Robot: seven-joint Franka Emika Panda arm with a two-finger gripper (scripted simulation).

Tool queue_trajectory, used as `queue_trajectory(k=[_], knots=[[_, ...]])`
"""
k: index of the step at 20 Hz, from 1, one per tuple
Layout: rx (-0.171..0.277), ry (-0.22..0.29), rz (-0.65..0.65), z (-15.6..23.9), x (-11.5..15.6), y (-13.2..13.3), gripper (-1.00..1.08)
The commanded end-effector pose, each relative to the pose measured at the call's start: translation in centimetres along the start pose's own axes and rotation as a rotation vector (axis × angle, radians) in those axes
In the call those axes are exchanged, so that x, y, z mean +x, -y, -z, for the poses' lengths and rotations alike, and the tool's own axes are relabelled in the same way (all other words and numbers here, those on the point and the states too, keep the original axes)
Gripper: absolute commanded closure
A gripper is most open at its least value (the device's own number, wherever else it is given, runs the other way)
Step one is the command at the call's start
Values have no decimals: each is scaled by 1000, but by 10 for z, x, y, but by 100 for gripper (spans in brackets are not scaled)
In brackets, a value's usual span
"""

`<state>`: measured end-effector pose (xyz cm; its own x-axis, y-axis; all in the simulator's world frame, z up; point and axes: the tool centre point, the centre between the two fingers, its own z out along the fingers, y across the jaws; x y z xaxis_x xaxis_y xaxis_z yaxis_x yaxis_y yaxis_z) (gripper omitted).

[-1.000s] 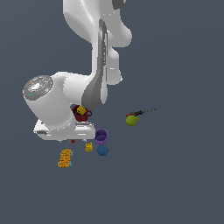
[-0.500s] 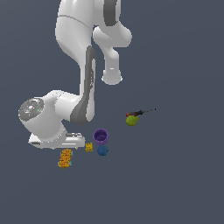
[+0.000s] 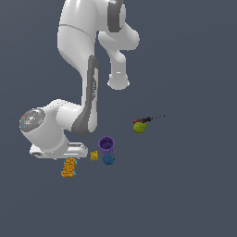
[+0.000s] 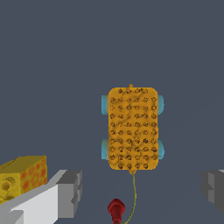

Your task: Pick up a designated object from a clutter of objects.

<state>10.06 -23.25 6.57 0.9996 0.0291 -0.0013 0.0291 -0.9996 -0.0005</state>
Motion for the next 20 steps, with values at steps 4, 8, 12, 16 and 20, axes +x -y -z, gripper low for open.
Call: queue_trajectory(k=[4, 8, 12, 16, 20], knots=[[0, 0, 0, -13, 0, 0, -92], [0, -1, 1, -35, -1, 0, -92], [0, -1, 1, -48, -1, 0, -92], [0, -1, 1, -50, 1, -1, -92], [0, -1, 1, -50, 1, -1, 108]])
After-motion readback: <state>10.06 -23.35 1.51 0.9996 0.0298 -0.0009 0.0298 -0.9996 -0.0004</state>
